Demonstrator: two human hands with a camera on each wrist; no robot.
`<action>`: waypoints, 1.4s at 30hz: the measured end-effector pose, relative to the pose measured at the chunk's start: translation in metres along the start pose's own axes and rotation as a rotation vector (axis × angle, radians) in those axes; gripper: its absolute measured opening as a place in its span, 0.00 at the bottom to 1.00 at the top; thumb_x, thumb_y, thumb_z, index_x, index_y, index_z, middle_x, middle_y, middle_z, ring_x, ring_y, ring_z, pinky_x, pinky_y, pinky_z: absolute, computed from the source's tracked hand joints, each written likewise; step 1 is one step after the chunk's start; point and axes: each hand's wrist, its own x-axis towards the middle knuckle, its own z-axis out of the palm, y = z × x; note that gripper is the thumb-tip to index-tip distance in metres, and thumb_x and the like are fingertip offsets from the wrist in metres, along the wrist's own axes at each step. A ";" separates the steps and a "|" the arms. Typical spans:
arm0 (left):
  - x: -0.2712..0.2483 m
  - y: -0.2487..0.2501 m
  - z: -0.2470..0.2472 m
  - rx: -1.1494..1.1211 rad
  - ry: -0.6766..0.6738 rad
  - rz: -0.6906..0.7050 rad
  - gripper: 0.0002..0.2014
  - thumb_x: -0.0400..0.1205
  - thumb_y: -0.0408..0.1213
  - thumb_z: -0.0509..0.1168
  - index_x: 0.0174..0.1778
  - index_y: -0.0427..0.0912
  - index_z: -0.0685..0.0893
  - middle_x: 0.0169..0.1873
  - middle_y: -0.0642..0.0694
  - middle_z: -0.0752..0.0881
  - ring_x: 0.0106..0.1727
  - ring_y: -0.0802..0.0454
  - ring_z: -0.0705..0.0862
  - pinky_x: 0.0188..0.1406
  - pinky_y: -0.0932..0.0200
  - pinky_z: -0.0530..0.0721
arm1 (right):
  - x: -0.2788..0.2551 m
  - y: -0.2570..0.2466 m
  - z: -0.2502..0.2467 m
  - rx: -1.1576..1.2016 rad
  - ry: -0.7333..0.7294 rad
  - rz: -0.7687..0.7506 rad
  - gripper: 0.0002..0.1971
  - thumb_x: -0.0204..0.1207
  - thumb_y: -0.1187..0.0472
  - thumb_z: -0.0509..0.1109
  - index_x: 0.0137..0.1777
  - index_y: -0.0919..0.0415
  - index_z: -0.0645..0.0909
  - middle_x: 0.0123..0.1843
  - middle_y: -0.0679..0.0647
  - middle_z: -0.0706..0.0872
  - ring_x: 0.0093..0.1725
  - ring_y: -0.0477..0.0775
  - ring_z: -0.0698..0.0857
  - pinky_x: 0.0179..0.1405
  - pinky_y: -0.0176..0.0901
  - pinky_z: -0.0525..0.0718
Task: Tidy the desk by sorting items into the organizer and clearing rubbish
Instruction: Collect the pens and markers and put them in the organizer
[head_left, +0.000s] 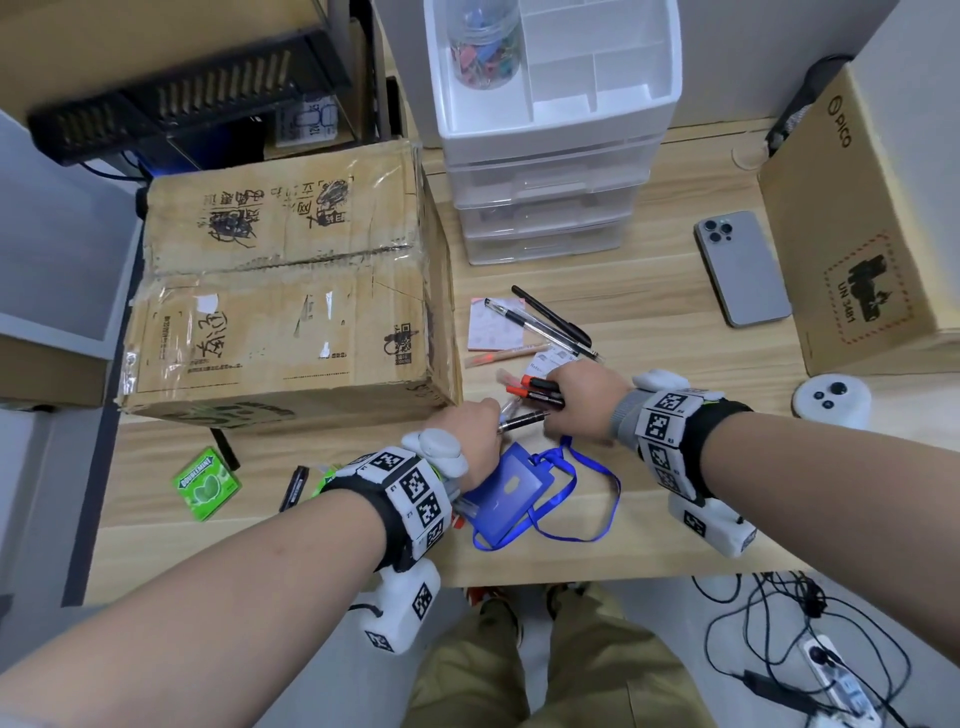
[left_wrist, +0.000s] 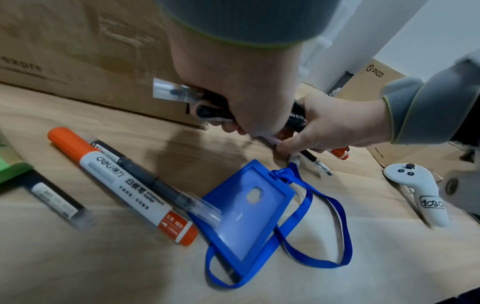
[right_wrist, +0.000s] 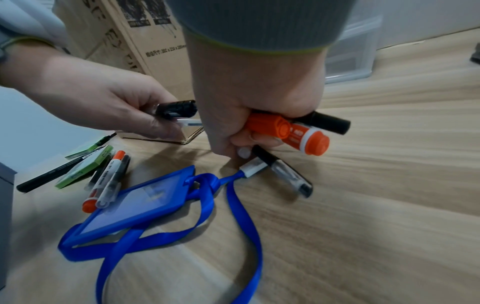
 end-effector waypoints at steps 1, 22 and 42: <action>0.001 0.002 -0.001 -0.014 0.002 -0.003 0.08 0.85 0.34 0.57 0.58 0.39 0.75 0.43 0.43 0.82 0.39 0.44 0.78 0.35 0.54 0.72 | -0.001 0.003 -0.003 0.032 -0.011 -0.009 0.10 0.66 0.52 0.75 0.43 0.56 0.81 0.36 0.50 0.83 0.38 0.54 0.85 0.32 0.42 0.82; 0.053 0.031 -0.020 -0.326 0.159 -0.244 0.11 0.85 0.36 0.61 0.61 0.38 0.72 0.51 0.41 0.87 0.42 0.45 0.83 0.36 0.54 0.76 | 0.029 0.054 -0.064 0.392 0.070 0.080 0.11 0.80 0.63 0.62 0.61 0.56 0.77 0.44 0.59 0.88 0.36 0.56 0.83 0.31 0.43 0.77; 0.079 0.023 -0.022 -0.267 0.038 -0.288 0.07 0.81 0.29 0.60 0.53 0.40 0.72 0.48 0.41 0.85 0.38 0.44 0.79 0.37 0.52 0.80 | 0.076 0.021 -0.064 -0.074 0.108 0.109 0.13 0.69 0.49 0.74 0.45 0.57 0.79 0.34 0.51 0.83 0.31 0.53 0.81 0.25 0.38 0.75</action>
